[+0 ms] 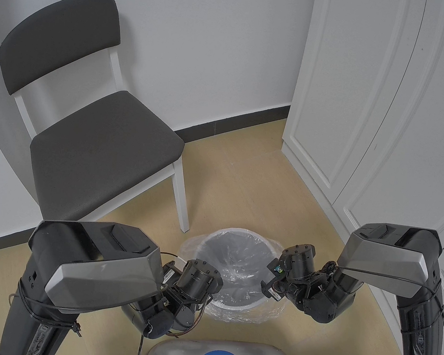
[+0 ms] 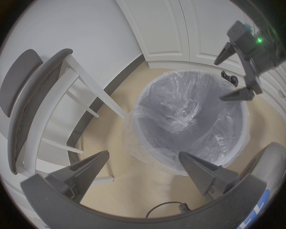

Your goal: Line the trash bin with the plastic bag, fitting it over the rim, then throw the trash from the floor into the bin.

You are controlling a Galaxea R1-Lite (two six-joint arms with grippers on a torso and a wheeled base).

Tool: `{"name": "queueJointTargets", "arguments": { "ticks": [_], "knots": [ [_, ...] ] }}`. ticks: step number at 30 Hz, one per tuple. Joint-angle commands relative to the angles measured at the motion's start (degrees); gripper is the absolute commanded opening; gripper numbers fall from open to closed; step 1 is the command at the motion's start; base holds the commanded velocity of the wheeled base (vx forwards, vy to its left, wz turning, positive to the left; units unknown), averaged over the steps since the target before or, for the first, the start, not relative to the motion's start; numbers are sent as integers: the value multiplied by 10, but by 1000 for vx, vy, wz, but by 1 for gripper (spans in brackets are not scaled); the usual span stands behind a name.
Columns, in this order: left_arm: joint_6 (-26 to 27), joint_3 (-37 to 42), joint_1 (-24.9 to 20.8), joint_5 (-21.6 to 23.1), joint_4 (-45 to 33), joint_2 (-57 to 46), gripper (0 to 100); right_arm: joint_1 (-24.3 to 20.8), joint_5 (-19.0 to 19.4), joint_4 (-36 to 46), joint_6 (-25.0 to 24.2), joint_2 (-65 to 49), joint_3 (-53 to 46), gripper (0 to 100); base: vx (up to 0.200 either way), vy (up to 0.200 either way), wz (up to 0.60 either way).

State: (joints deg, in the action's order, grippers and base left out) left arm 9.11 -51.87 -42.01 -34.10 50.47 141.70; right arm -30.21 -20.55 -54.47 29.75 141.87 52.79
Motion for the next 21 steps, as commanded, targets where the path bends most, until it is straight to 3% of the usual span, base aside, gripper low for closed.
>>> {"name": "queueJointTargets", "arguments": {
  "ticks": [1,6,12,21],
  "knots": [
    [-1,3,-7,0,4,-3,100,-6,-1,-29,-17,3,18,100,0,0,0],
    [-13,4,-16,0,11,-2,100,-17,-8,-66,-42,32,53,100,0,0,0],
    [-13,6,-18,0,13,-6,100,-18,-18,-59,-43,78,81,100,0,0,0],
    [-21,11,-22,0,17,-6,100,-11,-13,-35,-42,60,58,100,0,0,0]
  ]
}}
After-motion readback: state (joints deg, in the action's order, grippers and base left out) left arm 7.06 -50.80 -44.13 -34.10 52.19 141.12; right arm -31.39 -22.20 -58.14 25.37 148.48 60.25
